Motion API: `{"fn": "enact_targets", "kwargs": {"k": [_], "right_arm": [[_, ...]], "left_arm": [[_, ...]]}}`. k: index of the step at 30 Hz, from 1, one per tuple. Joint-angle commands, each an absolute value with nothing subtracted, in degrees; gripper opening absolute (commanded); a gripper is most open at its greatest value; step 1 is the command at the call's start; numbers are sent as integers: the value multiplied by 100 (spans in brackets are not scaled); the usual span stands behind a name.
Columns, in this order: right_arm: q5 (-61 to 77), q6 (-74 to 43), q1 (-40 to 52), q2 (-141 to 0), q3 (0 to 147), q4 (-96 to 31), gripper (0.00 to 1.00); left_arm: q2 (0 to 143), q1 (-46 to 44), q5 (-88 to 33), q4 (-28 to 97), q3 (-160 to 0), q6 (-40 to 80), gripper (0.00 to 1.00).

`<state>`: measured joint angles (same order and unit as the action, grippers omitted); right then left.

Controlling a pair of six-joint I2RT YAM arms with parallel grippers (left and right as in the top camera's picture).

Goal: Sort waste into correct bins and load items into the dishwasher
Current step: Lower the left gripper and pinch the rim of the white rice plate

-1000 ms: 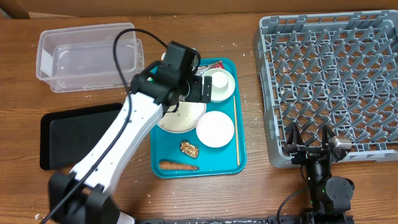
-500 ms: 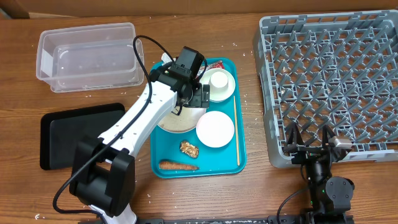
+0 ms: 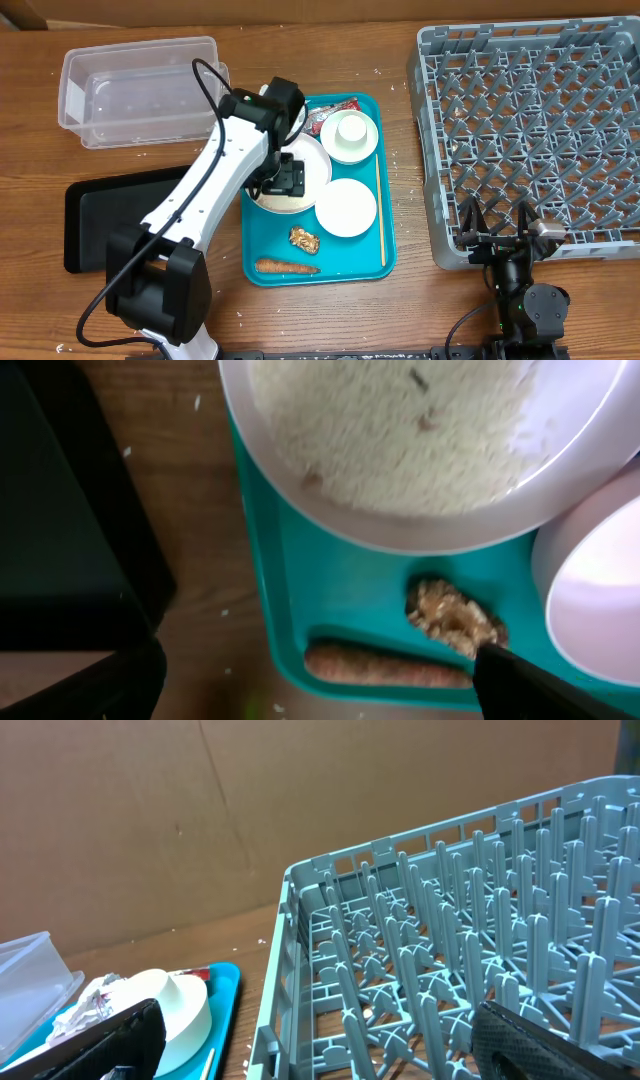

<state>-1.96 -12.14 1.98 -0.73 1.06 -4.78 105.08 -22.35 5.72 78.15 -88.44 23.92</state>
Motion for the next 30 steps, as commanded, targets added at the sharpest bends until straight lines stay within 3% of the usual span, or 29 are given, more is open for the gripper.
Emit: {"fn": "enact_targets", "kwargs": {"k": [1, 9, 17, 22, 30], "right_arm": [[-270, -1194, 220, -16, 47, -460, 100], [-270, -1194, 220, -16, 47, -462, 100], [-270, -1194, 220, -16, 47, -462, 100], [-268, -1194, 220, -16, 47, -462, 100], [-270, -1194, 220, -16, 47, -462, 100]], "left_arm": [[10521, -2228, 379, 7905, -8868, 2362, 100], [10398, -2294, -259, 7979, -8593, 1927, 100], [9004, -2303, -259, 7843, -7933, 1861, 100], [8252, -2303, -165, 6938, -7061, 1887, 100], [8326, -2287, 340, 5804, -6716, 1651, 100]]}}
